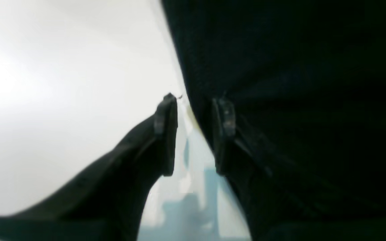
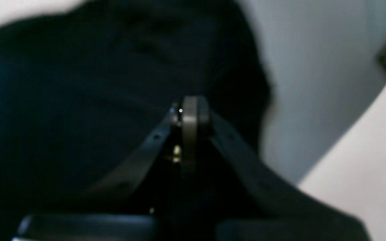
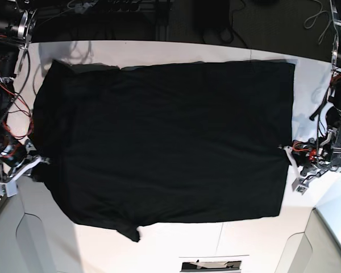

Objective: Layout the t-shirt on the table in an organized manner, then fold the t-shirt properly
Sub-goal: 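Release the shirt sides and move both grippers to the shirt's shoulder corners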

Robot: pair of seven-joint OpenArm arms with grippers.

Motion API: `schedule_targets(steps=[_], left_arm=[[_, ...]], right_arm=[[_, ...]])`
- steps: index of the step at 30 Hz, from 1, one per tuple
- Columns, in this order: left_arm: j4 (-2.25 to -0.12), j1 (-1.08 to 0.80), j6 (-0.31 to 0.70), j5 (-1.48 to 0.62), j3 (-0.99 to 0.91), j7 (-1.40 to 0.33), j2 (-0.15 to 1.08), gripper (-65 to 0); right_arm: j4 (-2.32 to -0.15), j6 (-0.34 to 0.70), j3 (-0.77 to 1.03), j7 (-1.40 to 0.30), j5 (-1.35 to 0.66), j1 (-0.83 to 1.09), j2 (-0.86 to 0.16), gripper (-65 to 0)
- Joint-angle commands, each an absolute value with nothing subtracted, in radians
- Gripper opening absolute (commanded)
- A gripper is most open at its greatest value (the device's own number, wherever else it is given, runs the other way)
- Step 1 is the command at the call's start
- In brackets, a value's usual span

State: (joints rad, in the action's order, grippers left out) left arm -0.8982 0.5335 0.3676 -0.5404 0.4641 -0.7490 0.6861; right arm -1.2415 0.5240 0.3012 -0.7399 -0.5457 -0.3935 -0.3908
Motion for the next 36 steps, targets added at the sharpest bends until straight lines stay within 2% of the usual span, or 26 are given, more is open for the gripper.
schedule_targets(steps=[1, 8, 14, 20, 26, 30, 36], left_arm=[[-0.933, 0.562, 0.363, -0.566, 0.456, -0.736, 0.729, -44.1], [-1.073, 0.544, 0.462, -0.694, 0.456, -0.807, 0.812, -44.1], [-1.188, 0.451, 0.521, -0.743, 0.456, -0.835, 0.844, -44.1], [-1.396, 0.284, 0.520, -0.685, 0.456, -0.834, 0.838, -44.1], [-1.493, 0.144, 0.443, -0.563, 0.431, -0.793, 0.817, -44.1], [-1.516, 0.064, 0.430, -0.527, 0.341, -0.785, 0.791, -44.1], [-1.626, -0.113, 0.432, -0.551, 0.110, -0.783, 0.778, -44.2]], right_arm=[[-1.276, 0.528, 0.331, -0.750, -0.575, -0.418, -0.408, -65.0], [-1.307, 0.551, 0.482, -0.813, -0.698, -0.331, -0.426, -65.0], [-1.393, 0.558, 0.536, -0.820, -0.719, -0.126, -0.426, -65.0], [-1.504, 0.558, 0.536, -0.820, -0.742, 0.074, -0.418, -65.0], [-1.614, 0.558, 0.534, -0.832, -0.780, 0.165, -0.412, -65.0], [-1.615, 0.558, 0.535, -0.842, -0.799, 0.182, -0.412, -65.0], [-1.638, 0.559, 0.536, -0.845, -0.823, 0.259, -0.413, -65.0]])
